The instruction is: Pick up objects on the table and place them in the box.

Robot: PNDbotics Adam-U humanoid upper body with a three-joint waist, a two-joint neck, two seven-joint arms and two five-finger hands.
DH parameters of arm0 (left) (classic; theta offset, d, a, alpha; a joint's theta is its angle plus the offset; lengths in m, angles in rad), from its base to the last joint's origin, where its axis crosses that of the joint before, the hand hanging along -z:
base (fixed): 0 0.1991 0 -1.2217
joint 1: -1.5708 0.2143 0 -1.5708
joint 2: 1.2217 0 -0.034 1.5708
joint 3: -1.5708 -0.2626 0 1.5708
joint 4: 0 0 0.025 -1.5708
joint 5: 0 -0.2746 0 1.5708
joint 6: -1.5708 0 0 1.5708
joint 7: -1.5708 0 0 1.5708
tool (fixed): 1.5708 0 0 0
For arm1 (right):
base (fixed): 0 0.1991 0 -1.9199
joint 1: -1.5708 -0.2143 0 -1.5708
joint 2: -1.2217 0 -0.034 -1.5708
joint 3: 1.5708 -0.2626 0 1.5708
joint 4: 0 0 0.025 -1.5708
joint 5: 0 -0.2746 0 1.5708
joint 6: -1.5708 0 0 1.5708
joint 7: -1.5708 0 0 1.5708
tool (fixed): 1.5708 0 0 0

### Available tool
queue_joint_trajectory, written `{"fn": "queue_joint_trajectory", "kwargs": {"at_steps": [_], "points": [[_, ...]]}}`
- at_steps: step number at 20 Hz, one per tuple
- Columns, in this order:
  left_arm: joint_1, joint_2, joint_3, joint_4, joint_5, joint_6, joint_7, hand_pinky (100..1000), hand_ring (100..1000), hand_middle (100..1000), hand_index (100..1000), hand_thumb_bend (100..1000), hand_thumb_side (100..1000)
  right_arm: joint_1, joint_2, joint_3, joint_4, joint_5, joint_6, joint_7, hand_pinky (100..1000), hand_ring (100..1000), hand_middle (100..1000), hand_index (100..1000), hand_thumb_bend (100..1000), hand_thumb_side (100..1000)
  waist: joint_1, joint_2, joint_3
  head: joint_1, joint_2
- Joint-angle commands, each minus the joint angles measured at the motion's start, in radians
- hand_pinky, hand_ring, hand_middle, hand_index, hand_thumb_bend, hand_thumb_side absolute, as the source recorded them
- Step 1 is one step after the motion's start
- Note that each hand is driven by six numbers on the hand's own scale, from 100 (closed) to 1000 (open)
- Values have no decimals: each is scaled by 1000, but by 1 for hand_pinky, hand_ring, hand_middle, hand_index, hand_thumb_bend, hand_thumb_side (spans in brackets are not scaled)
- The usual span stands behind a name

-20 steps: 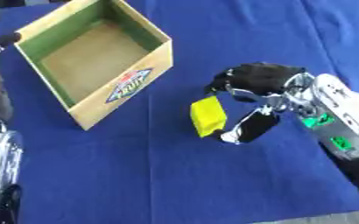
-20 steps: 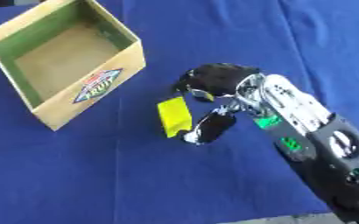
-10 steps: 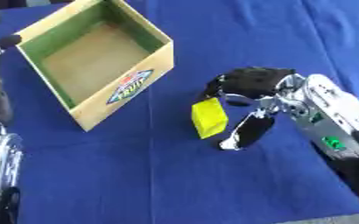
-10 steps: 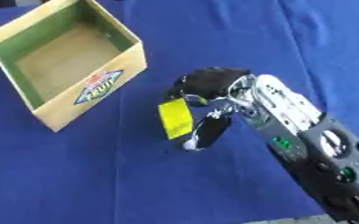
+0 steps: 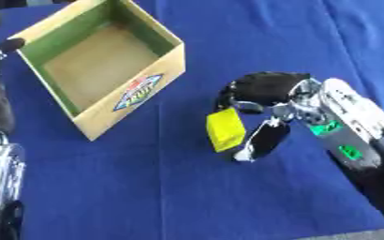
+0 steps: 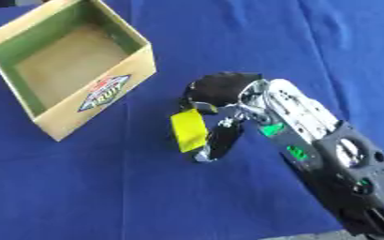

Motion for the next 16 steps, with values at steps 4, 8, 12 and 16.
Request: {"fn": "queue_joint_trajectory", "kwargs": {"at_steps": [4,8,12,16], "points": [[-9,10,1,-18,0,-1,-4,682,840,764,825,100,988,-24,-13,-12,-7,-1,12,0,800,815,651,783,288,509,-1,-20,-3,2,-8],[-8,9,2,-18,-1,-1,-5,682,840,764,825,100,989,-29,-11,-11,-3,-3,14,0,798,811,646,777,257,510,-2,-19,-4,3,-9],[-7,9,3,-18,-2,0,-6,682,841,765,825,100,988,-32,-12,-12,-5,-4,22,-10,794,805,637,766,159,516,-2,-18,-5,5,-8],[-7,8,3,-18,-2,1,-6,683,843,765,825,100,989,-37,-10,-11,-4,-2,28,-17,781,787,590,720,104,479,-2,-19,-6,5,-11]]}}
